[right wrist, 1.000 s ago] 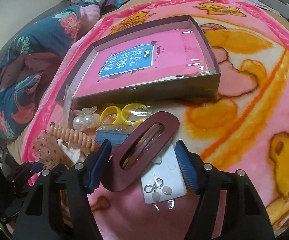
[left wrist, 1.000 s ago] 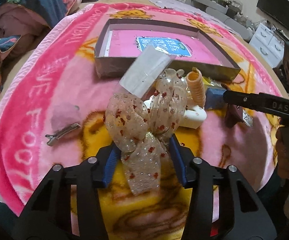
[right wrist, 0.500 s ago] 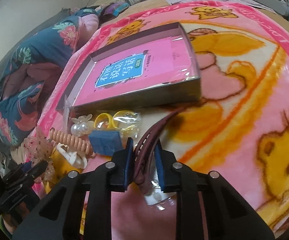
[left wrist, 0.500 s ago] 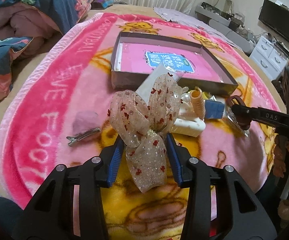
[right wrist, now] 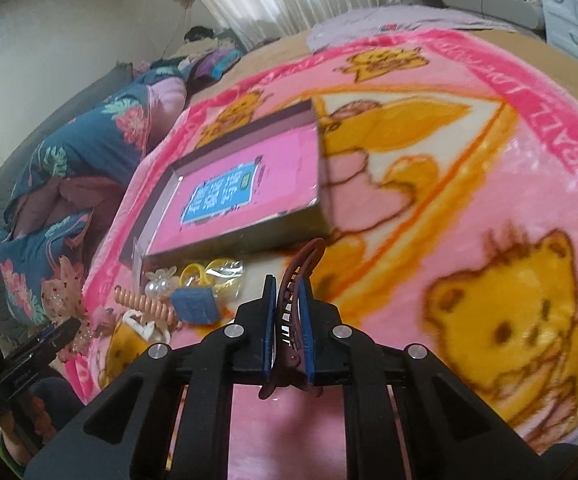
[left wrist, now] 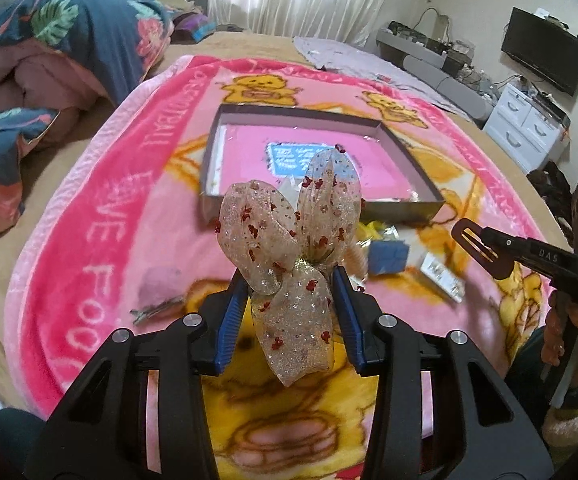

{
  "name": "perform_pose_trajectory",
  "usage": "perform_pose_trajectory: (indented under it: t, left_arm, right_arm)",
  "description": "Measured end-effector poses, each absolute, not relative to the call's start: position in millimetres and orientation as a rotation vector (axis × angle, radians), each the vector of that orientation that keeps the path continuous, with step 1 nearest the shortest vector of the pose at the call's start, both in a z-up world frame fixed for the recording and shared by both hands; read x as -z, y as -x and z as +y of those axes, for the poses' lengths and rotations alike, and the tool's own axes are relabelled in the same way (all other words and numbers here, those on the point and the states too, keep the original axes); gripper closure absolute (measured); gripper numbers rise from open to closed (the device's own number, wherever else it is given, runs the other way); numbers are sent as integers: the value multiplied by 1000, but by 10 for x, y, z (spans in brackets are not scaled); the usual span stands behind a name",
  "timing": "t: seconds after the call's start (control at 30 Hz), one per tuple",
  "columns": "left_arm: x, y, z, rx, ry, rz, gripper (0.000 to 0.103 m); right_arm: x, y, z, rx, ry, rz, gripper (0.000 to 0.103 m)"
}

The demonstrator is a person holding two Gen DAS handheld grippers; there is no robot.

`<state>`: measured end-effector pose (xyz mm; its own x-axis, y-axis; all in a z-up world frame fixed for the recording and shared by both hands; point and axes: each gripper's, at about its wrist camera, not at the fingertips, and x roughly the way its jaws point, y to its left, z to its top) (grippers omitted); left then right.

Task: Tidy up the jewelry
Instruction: 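Carry the bow with the left tool toward the box while the right tool carries the maroon clip there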

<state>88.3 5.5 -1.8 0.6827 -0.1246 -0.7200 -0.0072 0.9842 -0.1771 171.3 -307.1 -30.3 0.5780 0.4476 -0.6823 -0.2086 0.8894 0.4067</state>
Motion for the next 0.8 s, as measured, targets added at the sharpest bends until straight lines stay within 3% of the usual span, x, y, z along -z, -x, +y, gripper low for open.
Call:
perform_pose_trajectory:
  t: [0.8]
  left_arm:
    - [-255, -1800, -37, 97, 173, 773, 68]
  right_arm:
    - [-235, -2008, -3370, -369, -351, 727, 92]
